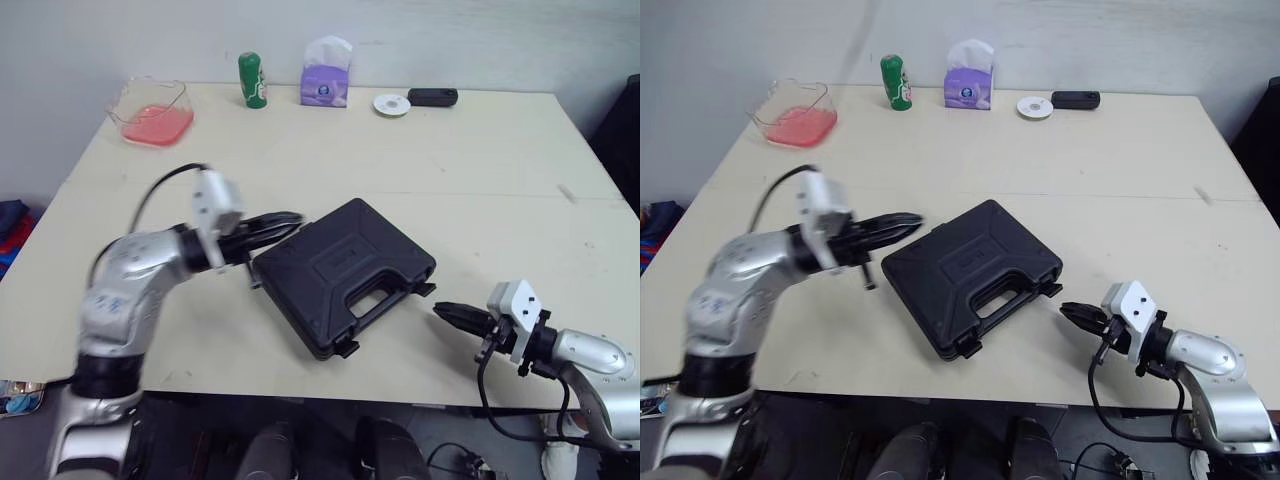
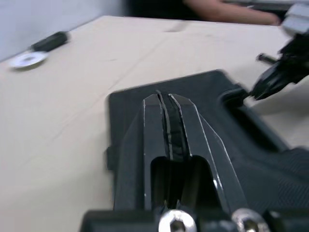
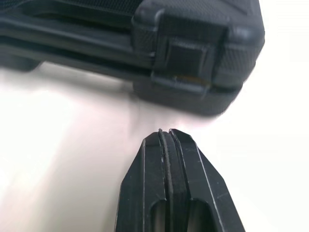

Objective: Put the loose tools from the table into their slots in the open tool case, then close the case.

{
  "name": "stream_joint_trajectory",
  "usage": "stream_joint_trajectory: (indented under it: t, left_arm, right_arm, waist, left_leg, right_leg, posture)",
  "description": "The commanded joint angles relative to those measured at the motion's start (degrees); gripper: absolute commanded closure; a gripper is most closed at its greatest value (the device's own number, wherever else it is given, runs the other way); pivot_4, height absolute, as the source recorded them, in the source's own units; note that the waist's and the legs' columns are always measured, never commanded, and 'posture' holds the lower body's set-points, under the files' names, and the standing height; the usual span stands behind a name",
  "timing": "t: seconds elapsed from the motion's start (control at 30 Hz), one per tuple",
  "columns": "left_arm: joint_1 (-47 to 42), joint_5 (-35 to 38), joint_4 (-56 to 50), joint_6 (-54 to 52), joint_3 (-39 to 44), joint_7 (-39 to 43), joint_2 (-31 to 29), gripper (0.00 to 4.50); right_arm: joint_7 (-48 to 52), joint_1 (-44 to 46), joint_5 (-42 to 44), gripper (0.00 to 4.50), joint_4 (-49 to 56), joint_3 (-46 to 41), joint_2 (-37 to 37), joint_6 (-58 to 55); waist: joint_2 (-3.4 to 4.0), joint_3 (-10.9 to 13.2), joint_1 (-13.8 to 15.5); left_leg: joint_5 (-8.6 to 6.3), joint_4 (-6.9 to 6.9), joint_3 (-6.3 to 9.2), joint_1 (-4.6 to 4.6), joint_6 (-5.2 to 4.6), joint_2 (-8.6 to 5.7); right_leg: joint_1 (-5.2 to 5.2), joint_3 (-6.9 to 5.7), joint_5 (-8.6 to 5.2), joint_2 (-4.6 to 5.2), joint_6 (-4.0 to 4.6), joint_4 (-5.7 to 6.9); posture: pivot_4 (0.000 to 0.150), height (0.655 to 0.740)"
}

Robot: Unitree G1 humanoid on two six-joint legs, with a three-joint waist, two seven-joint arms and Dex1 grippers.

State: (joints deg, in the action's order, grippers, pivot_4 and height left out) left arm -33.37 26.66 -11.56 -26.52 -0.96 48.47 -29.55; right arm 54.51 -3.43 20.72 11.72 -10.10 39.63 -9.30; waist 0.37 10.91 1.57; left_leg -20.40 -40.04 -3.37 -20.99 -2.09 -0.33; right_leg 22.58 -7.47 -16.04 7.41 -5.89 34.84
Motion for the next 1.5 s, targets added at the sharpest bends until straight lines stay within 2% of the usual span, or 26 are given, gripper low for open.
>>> stream_joint_trajectory:
  t: [0.03, 0.3, 0.63, 0.9, 1.23, 1.5]
  left_arm:
    - [-6.5, -3.4, 5.8, 0.5, -5.9, 0.8, 3.5, 4.43]
    - [-18.3, -11.5, 21.2, 1.5, -16.6, 1.8, 13.6, 4.43]
    - [-22.1, -17.9, 36.6, 5.9, -20.0, 1.1, 23.9, 4.43]
    - [-19.6, -25.9, 43.8, 6.6, -25.0, 0.8, 24.2, 4.43]
    - [-15.3, -28.3, 40.6, 2.7, -27.5, 3.5, 22.7, 4.43]
    - [-15.8, -29.7, 42.8, 1.6, -27.4, 2.4, 22.2, 4.43]
  right_arm:
    - [-2.0, -1.0, 1.3, 4.50, 3.9, -1.1, -0.8, -0.7]
    - [-4.9, -2.6, 0.9, 4.50, 6.5, 0.0, -2.3, -1.2]
    - [-9.8, -2.4, -0.9, 4.50, 8.1, 2.1, -5.1, -1.6]
    - [-11.3, 1.2, -3.1, 4.50, 5.8, 4.4, -5.6, -0.8]
    - [-10.7, 5.8, -4.0, 4.50, 3.9, 4.5, -5.5, -0.4]
    - [-8.0, 9.1, -3.4, 4.50, 2.9, 4.6, -3.9, -1.7]
  waist:
    - [0.00, 0.0, -0.2]
    - [0.00, 0.0, 0.0]
    - [-0.01, 0.0, 0.0]
    - [-0.04, -0.1, 0.1]
    - [-0.20, -0.4, -0.3]
    - [-0.33, -0.6, -0.5]
  left_leg:
    - [0.00, 0.01, -0.05, 0.01, 0.00, 0.01]
    - [0.01, 0.03, -0.20, 0.02, -0.03, 0.02]
    - [0.03, 0.02, -0.19, -0.02, -0.08, 0.01]
    - [0.03, 0.00, -0.19, 0.16, -0.10, 0.00]
    - [-0.13, 0.12, -0.05, 0.87, -0.08, 0.12]
    - [-0.17, 0.11, -0.04, 0.91, -0.05, 0.21]
  right_leg:
    - [0.01, -0.01, 0.00, -0.03, 0.00, 0.01]
    - [0.07, -0.15, 0.01, -0.12, -0.03, -0.01]
    - [0.10, -0.16, 0.02, -0.10, -0.04, -0.01]
    - [-0.05, -0.14, 0.03, -0.07, -0.05, -0.02]
    - [-0.85, 0.10, 0.00, 0.08, -0.02, -0.38]
    - [-0.90, 0.15, 0.00, 0.17, -0.01, -0.44]
  posture:
    - [0.150, 0.7400]
    - [0.150, 0.7400]
    - [0.150, 0.7400]
    - [0.150, 0.7400]
    - [0.150, 0.7400]
    - [0.150, 0.7400]
